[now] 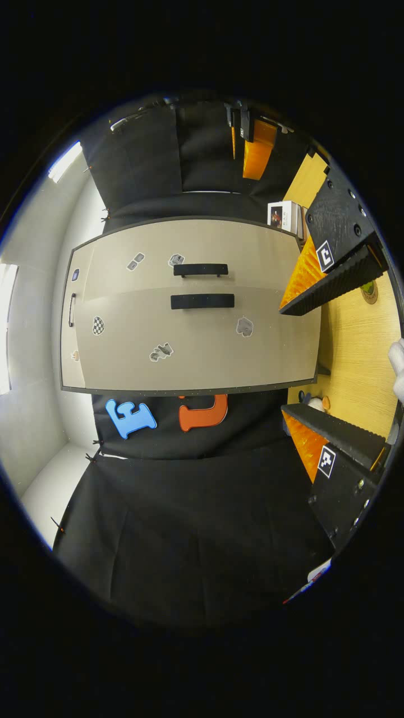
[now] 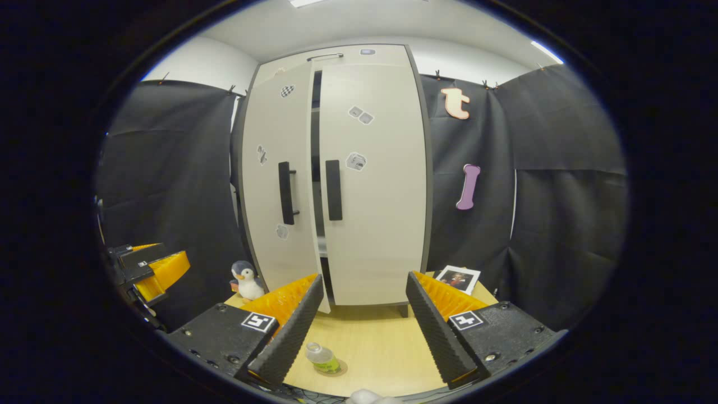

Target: Grasp the bottle in the cabinet with the left hand and place it on the coaster, then close the right door with the right hand and the left door with the left hand.

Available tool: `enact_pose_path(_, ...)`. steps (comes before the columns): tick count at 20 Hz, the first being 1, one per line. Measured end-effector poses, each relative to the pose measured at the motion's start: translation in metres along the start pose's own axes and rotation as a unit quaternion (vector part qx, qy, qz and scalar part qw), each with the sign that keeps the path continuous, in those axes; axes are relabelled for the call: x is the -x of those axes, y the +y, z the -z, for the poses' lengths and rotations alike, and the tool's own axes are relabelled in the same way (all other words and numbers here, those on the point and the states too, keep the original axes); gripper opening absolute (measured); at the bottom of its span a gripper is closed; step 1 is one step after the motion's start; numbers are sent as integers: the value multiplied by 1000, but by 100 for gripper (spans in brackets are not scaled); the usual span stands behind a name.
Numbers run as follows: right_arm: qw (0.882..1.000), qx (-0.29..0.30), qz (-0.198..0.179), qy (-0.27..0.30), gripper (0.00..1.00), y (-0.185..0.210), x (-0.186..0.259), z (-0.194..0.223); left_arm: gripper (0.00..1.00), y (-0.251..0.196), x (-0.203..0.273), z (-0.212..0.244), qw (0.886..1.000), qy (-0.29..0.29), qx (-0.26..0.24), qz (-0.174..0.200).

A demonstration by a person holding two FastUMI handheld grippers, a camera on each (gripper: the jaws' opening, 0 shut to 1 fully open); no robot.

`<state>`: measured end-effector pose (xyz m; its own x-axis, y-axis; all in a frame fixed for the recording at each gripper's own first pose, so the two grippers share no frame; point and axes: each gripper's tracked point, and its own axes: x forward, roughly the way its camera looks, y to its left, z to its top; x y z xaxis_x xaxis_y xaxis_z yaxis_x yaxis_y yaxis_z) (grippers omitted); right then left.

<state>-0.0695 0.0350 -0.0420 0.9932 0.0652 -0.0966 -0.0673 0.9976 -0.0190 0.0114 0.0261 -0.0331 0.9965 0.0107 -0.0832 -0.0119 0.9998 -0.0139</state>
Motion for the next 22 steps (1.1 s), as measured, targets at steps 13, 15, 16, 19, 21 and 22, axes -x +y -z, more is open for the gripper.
enact_pose_path(13,1000,15,0,-16,98,2,7,-8,96,-3,-3,-4,1000,4,-2,9)
enact_pose_path(15,1000,16,1,-17,94,1,8,-8,96,-4,-2,-5,1000,3,-3,11)
enact_pose_path(16,1000,16,2,-16,94,0,9,-8,96,-5,-2,-5,1000,3,-4,12)
enact_pose_path(19,1000,18,2,-15,94,1,10,-7,96,-8,-1,-3,1000,7,2,18)
enact_pose_path(21,1000,19,-2,-16,95,4,11,-7,96,-8,0,-2,1000,10,1,18)
enact_pose_path(22,1000,21,-2,-16,95,5,12,-6,96,-7,1,-2,1000,9,0,18)
